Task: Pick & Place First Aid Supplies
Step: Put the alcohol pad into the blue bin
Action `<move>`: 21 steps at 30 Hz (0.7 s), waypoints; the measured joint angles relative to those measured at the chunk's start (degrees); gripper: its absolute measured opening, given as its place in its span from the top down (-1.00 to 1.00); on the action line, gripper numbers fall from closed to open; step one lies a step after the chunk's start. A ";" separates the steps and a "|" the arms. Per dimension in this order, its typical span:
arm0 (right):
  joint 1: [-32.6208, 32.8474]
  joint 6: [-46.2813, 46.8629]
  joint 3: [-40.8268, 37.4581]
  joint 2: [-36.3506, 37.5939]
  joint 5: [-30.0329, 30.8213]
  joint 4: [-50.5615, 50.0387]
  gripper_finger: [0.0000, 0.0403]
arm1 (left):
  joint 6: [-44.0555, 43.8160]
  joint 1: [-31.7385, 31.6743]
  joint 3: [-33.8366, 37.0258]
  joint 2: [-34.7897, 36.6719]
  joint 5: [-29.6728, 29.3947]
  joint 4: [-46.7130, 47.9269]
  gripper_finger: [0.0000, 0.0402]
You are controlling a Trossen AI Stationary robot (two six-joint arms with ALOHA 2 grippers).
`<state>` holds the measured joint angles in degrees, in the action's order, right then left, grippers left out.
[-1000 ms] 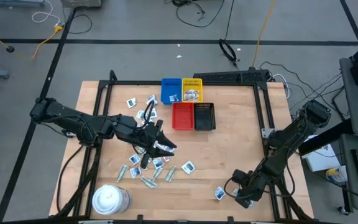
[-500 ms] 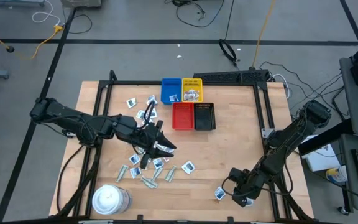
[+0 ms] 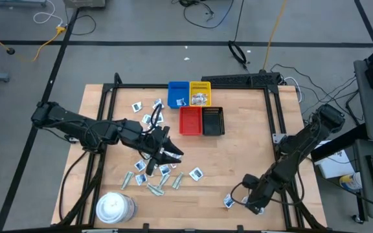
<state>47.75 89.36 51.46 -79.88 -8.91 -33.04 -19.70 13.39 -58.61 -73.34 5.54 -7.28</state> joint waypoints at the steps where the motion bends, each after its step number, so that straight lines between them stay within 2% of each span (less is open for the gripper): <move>1: -0.06 -0.04 1.09 -0.22 0.66 -1.98 0.02 | 0.00 0.00 0.00 0.00 0.03 0.16 0.22; 5: -0.60 -0.29 4.89 -3.09 1.86 -6.65 0.02 | -0.10 -0.02 0.00 -0.02 1.83 0.34 0.22; 21: -0.74 2.34 7.39 -16.03 2.92 -0.58 0.02 | -0.11 0.20 0.00 -0.02 2.45 1.59 0.22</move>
<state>47.00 91.70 58.85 -95.90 -5.98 -33.62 -19.81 13.58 -58.61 -73.36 7.99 -5.69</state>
